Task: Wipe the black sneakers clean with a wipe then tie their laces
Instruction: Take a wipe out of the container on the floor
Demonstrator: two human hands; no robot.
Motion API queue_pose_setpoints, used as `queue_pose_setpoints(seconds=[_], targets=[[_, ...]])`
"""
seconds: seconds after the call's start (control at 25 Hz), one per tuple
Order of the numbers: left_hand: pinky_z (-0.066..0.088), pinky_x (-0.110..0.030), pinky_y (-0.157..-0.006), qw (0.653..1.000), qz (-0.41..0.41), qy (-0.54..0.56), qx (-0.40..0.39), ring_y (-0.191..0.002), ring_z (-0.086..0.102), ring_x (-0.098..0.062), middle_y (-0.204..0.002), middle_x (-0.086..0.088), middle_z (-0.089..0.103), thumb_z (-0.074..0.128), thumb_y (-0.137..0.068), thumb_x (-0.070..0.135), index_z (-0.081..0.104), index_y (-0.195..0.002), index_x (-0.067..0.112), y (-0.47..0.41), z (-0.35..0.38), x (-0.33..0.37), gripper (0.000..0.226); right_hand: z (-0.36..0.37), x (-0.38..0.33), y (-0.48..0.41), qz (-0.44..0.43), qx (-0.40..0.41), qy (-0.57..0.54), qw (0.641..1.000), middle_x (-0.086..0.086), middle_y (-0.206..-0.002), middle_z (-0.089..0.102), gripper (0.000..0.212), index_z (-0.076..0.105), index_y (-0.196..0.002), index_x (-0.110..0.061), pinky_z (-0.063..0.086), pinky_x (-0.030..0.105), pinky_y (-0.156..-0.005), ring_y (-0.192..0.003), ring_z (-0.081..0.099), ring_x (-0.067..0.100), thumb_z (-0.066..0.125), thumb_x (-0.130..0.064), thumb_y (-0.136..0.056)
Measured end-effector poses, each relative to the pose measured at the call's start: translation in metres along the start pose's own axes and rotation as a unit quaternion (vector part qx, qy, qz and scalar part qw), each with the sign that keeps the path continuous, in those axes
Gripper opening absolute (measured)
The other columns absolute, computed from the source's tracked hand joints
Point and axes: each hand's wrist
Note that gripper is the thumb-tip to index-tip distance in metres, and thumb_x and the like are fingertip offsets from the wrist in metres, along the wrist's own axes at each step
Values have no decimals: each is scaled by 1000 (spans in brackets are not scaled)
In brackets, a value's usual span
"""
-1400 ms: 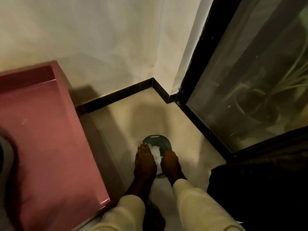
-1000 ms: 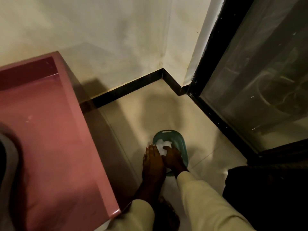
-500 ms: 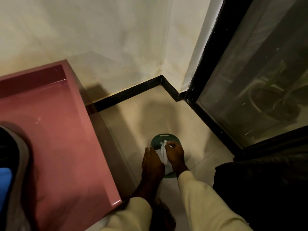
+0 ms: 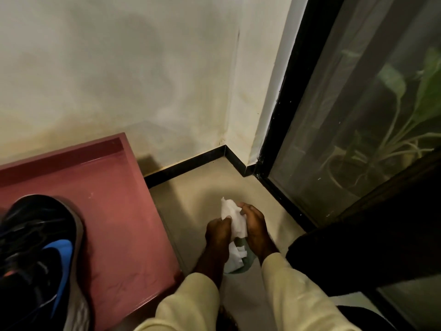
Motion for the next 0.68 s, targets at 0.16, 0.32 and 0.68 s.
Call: queue_pose_setpoints(seconds=[0.16,0.32,0.68], targets=[[56,-54,-99,999,39,-28,12,-115,62,-38,-122,-14,63,65,-98,23,55,-129,5,29,13,52,36,10,-72,49,-27,-64,-24,997,11,-118,70,37,65,-127,0,55,49,-102,-109,66,29,59,-28,-104],[54,-51,-103,995,68,-54,46,-118,62,-37,-133,-17,61,66,-97,20,53,-137,5,53,9,97,45,21,-111,77,-62,-86,-71,992,15,-122,73,33,69,-125,-11,59,43,-94,-106,71,26,71,-28,-97],[64,-45,-84,981,156,-99,60,-94,74,-30,-112,-15,74,70,-88,17,70,-117,8,129,-69,154,31,75,-146,137,-91,-149,-78,982,16,-128,72,56,60,-139,-8,61,48,-95,-112,73,36,80,-5,-86]])
Point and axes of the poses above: each hand's wrist, its own y-axis away from the middle knuckle, its own z-axis out of the palm, x = y × z
